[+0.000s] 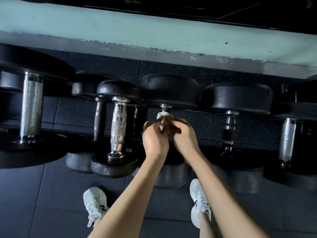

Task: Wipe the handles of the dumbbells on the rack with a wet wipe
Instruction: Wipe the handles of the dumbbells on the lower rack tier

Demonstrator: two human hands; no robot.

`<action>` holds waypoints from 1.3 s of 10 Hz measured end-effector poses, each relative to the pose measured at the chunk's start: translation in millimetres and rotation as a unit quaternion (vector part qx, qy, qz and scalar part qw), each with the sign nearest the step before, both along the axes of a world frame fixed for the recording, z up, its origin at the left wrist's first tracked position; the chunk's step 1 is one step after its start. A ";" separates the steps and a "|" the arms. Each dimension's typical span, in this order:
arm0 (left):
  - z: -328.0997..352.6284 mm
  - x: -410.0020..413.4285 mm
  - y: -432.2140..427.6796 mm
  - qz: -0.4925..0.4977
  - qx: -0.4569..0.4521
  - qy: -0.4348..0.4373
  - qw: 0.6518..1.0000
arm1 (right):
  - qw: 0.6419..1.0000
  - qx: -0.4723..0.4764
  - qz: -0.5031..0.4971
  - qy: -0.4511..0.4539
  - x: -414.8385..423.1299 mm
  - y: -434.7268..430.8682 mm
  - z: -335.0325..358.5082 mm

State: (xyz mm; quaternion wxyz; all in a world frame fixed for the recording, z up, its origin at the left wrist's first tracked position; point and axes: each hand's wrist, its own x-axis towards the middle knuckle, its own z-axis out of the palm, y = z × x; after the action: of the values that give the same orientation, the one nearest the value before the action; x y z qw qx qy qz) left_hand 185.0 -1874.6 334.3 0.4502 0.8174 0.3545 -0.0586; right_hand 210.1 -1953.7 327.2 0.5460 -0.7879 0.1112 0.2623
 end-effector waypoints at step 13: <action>-35.9 40.3 16.8 0.129 -0.248 0.035 0.960 | 0.980 -0.058 -0.163 -0.097 -86.4 -23.9 -37.2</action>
State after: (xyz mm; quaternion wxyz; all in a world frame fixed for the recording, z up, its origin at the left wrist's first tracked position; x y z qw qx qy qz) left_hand 225.3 -1857.8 298.4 0.6298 0.6252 0.4465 -0.1143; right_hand 123.7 -1977.6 290.0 0.5431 -0.8110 0.2002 0.0853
